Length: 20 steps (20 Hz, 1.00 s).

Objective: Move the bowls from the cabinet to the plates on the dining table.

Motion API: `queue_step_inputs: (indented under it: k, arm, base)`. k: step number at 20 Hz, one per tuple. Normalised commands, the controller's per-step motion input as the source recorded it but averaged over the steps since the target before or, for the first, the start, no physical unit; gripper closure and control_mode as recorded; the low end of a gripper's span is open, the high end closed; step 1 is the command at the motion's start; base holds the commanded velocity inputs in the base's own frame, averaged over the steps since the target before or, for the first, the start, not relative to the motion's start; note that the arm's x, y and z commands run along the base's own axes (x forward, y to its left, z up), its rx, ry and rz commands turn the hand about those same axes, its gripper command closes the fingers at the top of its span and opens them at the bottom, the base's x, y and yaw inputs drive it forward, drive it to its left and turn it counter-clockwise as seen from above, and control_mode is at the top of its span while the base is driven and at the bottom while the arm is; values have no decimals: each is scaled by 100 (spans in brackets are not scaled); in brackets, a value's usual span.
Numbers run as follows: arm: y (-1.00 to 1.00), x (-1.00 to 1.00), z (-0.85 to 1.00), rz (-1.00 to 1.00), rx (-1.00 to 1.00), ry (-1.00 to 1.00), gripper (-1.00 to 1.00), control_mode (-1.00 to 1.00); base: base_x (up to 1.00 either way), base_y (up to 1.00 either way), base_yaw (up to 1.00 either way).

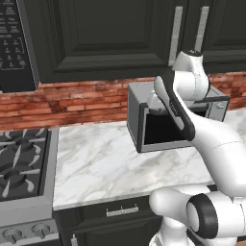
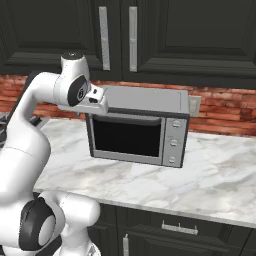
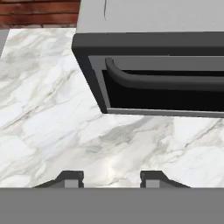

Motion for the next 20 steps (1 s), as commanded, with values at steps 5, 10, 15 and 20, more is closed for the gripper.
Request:
queue_step_inputs:
  k: [5, 10, 15, 20]
  arm:
    - [-2, -33, 0, 0, 0, 0, -100, -100]
    - [-9, -48, 0, 0, 0, -2, -100, -100]
    - [-8, -59, 0, 0, 0, -3, -100, -100]
    - [-3, -61, 12, 0, 0, -5, -100, -100]
  base:
    - [0, 0, 0]
    - [0, 0, 0]
    - [0, 0, 0]
    - [0, 0, 0]
